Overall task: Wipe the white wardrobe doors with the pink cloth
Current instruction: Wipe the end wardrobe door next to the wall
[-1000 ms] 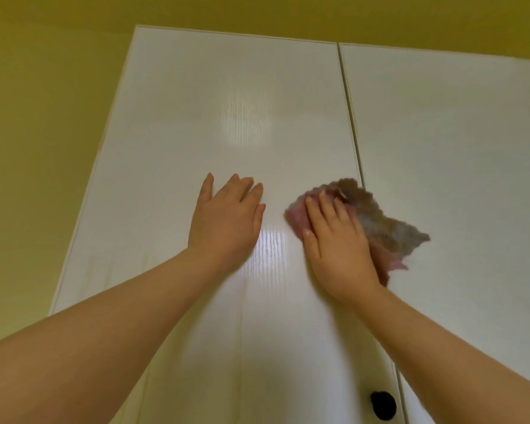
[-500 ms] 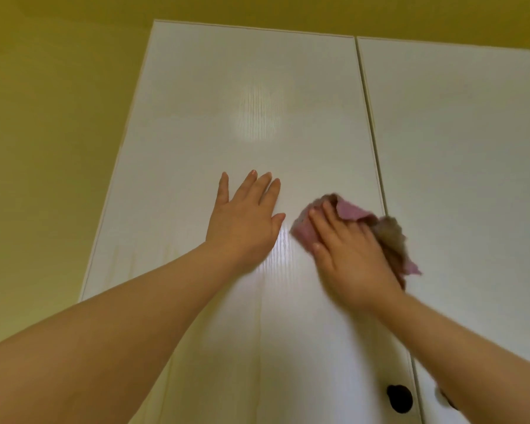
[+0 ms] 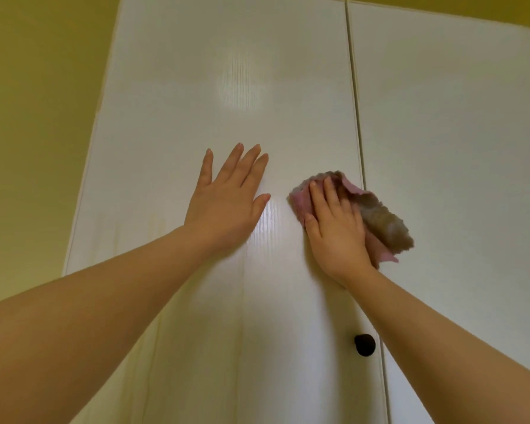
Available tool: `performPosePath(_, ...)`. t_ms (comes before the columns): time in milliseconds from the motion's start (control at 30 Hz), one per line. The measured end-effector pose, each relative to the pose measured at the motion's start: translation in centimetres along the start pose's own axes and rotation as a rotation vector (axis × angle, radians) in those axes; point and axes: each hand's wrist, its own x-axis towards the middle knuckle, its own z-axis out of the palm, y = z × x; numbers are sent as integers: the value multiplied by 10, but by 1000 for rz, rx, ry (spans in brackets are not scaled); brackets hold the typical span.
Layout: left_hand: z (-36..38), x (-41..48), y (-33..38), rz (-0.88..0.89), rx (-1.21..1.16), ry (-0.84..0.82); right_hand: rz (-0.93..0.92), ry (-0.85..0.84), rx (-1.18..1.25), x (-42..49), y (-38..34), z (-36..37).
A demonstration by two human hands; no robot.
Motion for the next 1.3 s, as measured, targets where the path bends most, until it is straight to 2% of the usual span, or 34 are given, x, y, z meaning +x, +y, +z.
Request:
performPosePath(167,-2,-9,1,50,26,-7,-85,-29,-89,-19,9,3)
performPosePath(333,-8,-13,-15,33,41,-44,35,38,-11,12,1,-3)
performPosePath(467,-4,-23,-27,17,42,-85,-157,-50,-101,-34,-3,10)
performPosePath(533,-2,-25,-27,19,55,-83,-164,-47,-93,-17,5,2)
performPosePath(667,-4,-26,-14,77,50,17,-16,26,-34,12,4,-3)
performPosePath(900,9,-40,13,288,120,101,-239,-129,-23,-42,42,-21)
performPosePath(1000,22,-48,16,441,93,237,-124,-116,47,-33,48,-28)
performPosePath(1067,26,-49,16,443,83,275,-144,-98,48,-47,45,-22)
performPosePath(1167,27,-50,16,422,63,299,-349,-192,29,-84,64,-14)
performPosePath(1300,31,-47,12,427,74,297,-312,-102,31,-64,81,-31)
